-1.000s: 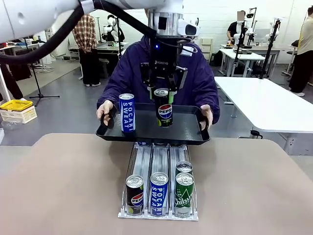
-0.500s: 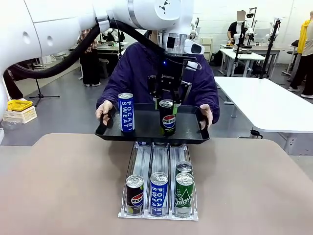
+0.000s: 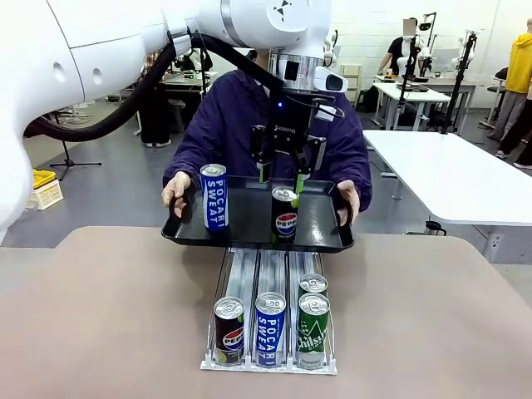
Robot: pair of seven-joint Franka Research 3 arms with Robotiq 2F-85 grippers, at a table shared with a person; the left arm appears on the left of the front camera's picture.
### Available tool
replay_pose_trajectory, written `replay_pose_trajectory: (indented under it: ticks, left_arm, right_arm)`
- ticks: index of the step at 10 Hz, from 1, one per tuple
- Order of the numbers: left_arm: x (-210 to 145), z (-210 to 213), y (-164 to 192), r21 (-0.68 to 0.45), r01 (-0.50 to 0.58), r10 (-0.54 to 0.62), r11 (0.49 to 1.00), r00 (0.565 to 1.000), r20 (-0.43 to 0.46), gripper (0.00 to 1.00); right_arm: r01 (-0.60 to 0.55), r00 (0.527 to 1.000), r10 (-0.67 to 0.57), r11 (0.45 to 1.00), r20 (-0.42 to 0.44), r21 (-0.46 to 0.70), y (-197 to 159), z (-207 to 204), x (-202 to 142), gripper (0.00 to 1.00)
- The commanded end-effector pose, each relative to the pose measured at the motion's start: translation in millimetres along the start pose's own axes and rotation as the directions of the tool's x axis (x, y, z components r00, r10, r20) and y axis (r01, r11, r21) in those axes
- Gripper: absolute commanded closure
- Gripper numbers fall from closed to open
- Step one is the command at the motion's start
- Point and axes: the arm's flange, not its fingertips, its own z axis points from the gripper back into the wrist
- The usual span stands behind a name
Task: Retrieve and hand over the desired beverage to the person.
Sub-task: Place the picked can on the Handle tray extended by the person.
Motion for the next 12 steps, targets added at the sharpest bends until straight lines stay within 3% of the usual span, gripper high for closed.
replay_pose_trajectory:
  ticks: [1,8,10,12]
  left_arm:
    - [21,20,-3,0.019,0.026,-0.026,0.999,1.000,-0.015,0.00]
    - [8,26,-2,0.024,0.027,-0.027,0.999,1.000,0.003,0.00]
    - [-42,33,4,0.037,0.052,-0.055,0.998,0.996,0.075,0.00]
    - [-133,22,37,0.015,0.091,-0.092,0.996,0.977,0.194,0.00]
  right_arm:
    - [-0.012,1.000,0.012,0.999,0.022,0.035,-2,-1,2,0.00]
    - [-0.012,1.000,0.012,0.999,0.022,0.035,-2,-1,2,0.00]
    - [-0.012,1.000,0.012,0.999,0.022,0.035,-2,-1,2,0.00]
    - [-0.012,1.000,0.012,0.999,0.022,0.035,-2,-1,2,0.00]
